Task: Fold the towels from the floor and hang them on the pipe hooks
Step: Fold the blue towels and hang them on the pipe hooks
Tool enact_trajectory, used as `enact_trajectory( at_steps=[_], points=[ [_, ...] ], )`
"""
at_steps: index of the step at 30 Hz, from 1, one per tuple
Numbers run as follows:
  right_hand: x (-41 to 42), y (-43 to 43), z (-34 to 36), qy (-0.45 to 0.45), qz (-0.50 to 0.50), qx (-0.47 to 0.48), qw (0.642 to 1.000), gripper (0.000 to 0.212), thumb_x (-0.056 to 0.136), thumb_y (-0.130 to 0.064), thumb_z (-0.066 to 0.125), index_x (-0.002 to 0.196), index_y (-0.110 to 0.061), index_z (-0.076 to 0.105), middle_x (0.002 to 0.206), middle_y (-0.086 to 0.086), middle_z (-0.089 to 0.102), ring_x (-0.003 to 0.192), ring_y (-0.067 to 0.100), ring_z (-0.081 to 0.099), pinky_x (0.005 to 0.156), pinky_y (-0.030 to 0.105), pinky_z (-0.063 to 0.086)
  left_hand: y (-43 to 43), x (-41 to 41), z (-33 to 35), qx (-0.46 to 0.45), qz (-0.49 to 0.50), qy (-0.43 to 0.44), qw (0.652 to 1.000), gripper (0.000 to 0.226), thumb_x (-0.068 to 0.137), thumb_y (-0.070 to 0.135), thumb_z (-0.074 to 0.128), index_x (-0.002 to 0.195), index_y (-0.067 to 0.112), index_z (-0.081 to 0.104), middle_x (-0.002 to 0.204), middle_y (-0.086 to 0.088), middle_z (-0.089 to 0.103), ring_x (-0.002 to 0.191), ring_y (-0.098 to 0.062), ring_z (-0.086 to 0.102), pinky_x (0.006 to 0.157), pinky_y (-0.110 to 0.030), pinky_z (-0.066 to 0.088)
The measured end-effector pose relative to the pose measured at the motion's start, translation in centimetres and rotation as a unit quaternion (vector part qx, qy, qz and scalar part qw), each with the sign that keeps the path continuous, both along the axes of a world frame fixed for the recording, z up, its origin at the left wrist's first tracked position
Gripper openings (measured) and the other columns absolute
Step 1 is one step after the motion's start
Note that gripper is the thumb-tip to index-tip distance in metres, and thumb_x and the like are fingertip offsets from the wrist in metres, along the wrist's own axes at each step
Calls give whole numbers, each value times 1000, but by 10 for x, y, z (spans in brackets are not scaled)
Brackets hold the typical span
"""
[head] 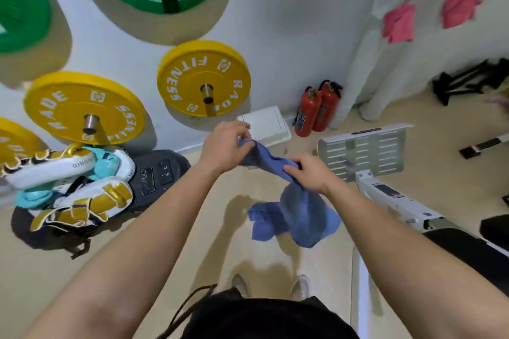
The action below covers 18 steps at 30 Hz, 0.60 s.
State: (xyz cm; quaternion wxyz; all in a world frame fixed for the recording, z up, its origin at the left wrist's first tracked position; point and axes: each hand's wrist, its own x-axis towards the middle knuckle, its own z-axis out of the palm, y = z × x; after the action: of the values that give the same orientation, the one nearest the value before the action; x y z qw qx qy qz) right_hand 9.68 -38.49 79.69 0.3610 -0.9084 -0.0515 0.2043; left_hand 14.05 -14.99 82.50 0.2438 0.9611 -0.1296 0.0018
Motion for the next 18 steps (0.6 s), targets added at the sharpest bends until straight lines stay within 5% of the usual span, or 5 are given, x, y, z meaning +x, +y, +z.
enact_trajectory(
  at_steps=[3, 6, 9, 14, 18],
  points=[
    [8, 12, 26, -36, -9, 3, 999, 32, 94, -26, 57, 64, -14, 51, 58, -1, 47, 56, 15, 42, 51, 30, 29, -13, -10, 16, -76, 17, 52, 996, 8, 88, 33, 63, 82, 31, 58, 89, 11, 71, 86, -15, 65, 69, -32, 50],
    [14, 22, 45, -60, -23, 6, 998, 29, 91, -31, 56, 66, -17, 59, 61, -1, 54, 58, 16, 47, 54, 32, 35, -25, -18, 25, -160, 26, 86, 983, 6, 89, 27, 66, 93, 28, 61, 79, 4, 66, 73, -15, 62, 62, -31, 50],
    [13, 27, 55, -73, -34, 16, 997, 28, 92, -29, 54, 66, -19, 59, 62, 1, 58, 60, 18, 50, 57, 34, 39, -28, -20, 30, -192, -8, 94, 977, 25, 89, 25, 67, 112, 32, 66, 80, 7, 64, 71, -9, 59, 65, -22, 46],
    [9, 29, 57, -88, -51, 12, 995, 24, 87, -35, 55, 71, -20, 65, 67, -1, 64, 68, 22, 60, 63, 42, 50, -20, -20, 36, -148, -24, 101, 984, 10, 87, 23, 64, 87, 26, 73, 82, 9, 71, 77, -12, 63, 68, -28, 49],
    [6, 24, 56, -103, -76, 11, 992, 32, 89, -40, 59, 67, -16, 59, 62, 0, 59, 60, 18, 50, 55, 34, 40, -2, -8, 45, -142, 48, 23, 988, 9, 90, 23, 60, 88, 22, 69, 89, 4, 71, 86, -19, 63, 73, -30, 47]
  ],
)
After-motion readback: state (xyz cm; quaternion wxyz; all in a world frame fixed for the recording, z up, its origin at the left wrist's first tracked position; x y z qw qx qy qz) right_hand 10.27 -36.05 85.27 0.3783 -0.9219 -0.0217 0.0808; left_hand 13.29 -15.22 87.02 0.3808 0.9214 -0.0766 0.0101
